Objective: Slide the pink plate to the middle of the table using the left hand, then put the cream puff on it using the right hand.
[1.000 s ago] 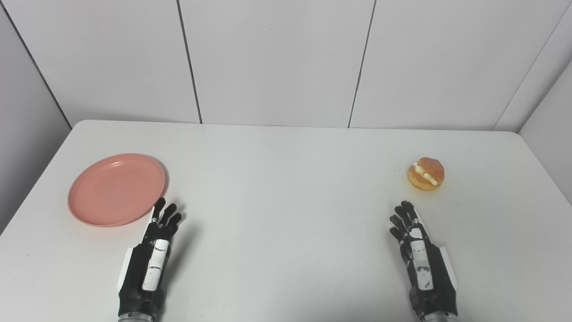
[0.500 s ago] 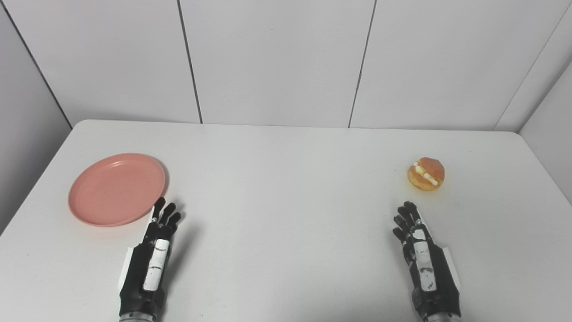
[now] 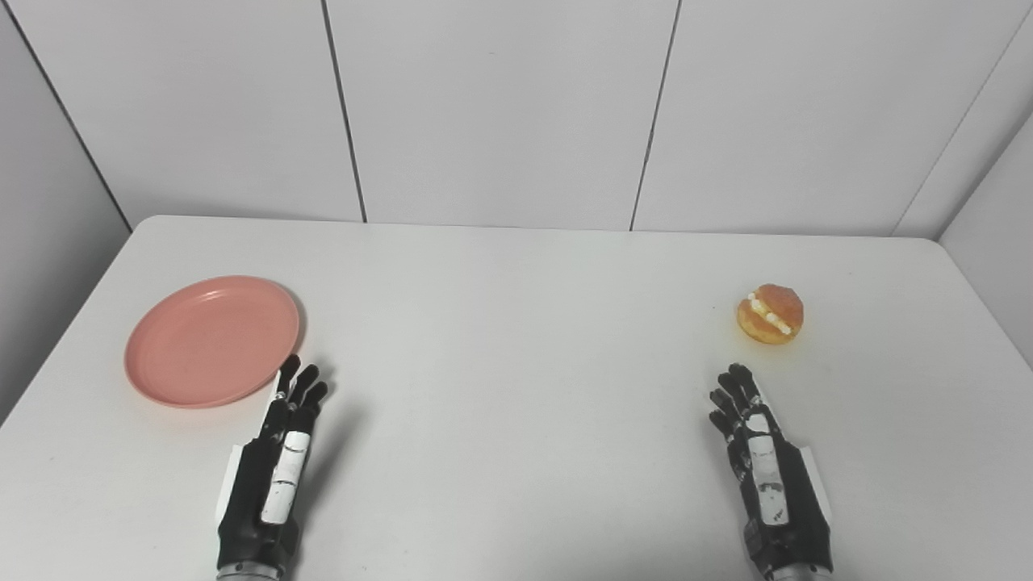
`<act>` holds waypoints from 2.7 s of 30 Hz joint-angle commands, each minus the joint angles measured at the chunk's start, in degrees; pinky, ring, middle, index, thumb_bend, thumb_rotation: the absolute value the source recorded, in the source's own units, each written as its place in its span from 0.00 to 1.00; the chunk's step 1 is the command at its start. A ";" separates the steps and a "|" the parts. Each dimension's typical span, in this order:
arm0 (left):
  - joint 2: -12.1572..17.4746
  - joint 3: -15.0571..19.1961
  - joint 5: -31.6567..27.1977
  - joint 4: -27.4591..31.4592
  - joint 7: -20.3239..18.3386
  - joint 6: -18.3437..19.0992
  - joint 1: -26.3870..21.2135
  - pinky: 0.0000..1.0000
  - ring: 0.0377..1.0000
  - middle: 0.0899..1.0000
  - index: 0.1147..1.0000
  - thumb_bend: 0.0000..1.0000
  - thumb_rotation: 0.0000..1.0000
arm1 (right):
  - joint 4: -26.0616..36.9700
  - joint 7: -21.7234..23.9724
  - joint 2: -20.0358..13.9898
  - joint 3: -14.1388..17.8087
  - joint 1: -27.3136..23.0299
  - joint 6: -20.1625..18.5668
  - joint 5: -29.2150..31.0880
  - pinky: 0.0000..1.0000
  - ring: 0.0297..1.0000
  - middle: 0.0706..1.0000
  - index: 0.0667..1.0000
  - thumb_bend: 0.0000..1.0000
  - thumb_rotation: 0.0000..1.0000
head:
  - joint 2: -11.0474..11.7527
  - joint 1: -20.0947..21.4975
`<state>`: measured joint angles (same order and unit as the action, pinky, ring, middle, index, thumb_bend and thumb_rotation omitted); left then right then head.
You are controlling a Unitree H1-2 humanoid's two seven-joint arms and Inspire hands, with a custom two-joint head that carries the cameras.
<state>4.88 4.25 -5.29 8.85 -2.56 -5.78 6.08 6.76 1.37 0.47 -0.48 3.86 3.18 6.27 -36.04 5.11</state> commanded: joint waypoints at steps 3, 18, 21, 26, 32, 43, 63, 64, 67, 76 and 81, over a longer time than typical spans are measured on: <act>-1.83 -1.21 1.96 -1.45 0.78 -1.94 -0.03 0.98 0.94 0.96 0.97 0.79 0.87 | -1.60 1.43 -1.31 1.03 -0.27 3.03 1.18 0.97 0.95 0.95 0.94 0.88 0.94 | 1.44 -1.85; -4.71 -3.64 8.99 -10.64 3.13 -11.87 -1.54 0.96 0.95 0.98 0.98 0.67 0.89 | -13.45 6.02 -4.94 3.67 -1.77 12.43 4.86 0.97 0.95 0.96 0.96 0.86 0.98 | 10.47 -8.64; -5.24 -3.80 9.93 -12.65 3.78 -14.08 -2.02 0.95 0.95 0.98 1.00 0.67 0.89 | -15.43 6.84 -5.32 4.04 -2.19 13.73 5.69 0.97 0.95 0.96 0.96 0.85 0.97 | 11.33 -9.15; -5.91 -4.00 10.49 -15.32 4.36 -16.38 -2.75 0.94 0.95 0.98 0.99 0.66 0.87 | -18.29 7.93 -5.73 4.70 -3.09 15.23 6.80 0.98 0.96 0.96 0.97 0.83 0.97 | 13.38 -10.90; -6.62 -4.16 11.40 -16.65 4.96 -17.73 -3.10 0.94 0.95 0.97 0.99 0.65 0.85 | -20.06 8.85 -6.17 5.13 -3.64 15.97 7.41 1.00 0.98 0.98 0.99 0.82 0.99 | 14.60 -12.71; -6.80 -3.98 11.93 -17.64 5.05 -19.09 -3.22 0.93 0.94 0.96 0.97 0.63 0.84 | -21.89 9.80 -6.39 5.23 -4.06 17.34 7.55 1.00 0.99 0.99 0.99 0.82 1.00 | 15.79 -13.22; -6.59 -3.88 12.67 -20.90 5.48 -20.82 -4.38 0.92 0.93 0.96 0.96 0.64 0.85 | -24.60 10.46 -6.50 5.46 -5.12 17.99 7.96 1.00 0.99 0.99 0.99 0.81 1.00 | 18.52 -13.80; -6.58 -3.87 12.64 -20.93 5.47 -20.83 -4.39 0.92 0.93 0.96 0.96 0.64 0.85 | -24.71 10.55 -6.50 5.45 -5.18 18.11 7.96 1.00 0.99 0.99 0.99 0.81 1.00 | 18.45 -13.91; -6.63 -3.87 12.17 -20.92 5.24 -20.86 -4.32 0.92 0.93 0.95 0.96 0.65 0.84 | -24.52 10.54 -6.54 5.34 -5.12 18.01 7.65 1.00 0.98 0.99 0.99 0.81 1.00 | 18.42 -13.98; -8.13 -3.38 4.26 -14.00 2.87 -13.66 -2.64 0.94 0.91 0.93 0.91 0.75 0.84 | -20.88 11.18 -6.85 5.33 -2.64 16.59 7.67 0.99 0.97 0.99 0.99 0.81 1.00 | 16.71 -14.94; -7.74 -2.74 0.20 -7.77 2.60 -10.12 -2.79 0.94 0.90 0.90 0.85 0.82 0.81 | -17.06 10.63 -6.70 4.48 -0.15 15.47 6.28 0.95 0.94 0.97 0.96 0.80 1.00 | 15.60 -15.10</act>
<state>0.43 3.44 -3.34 3.87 0.63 -17.42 3.39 -6.83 11.75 -7.06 4.47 -2.42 18.05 12.62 -20.39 -9.93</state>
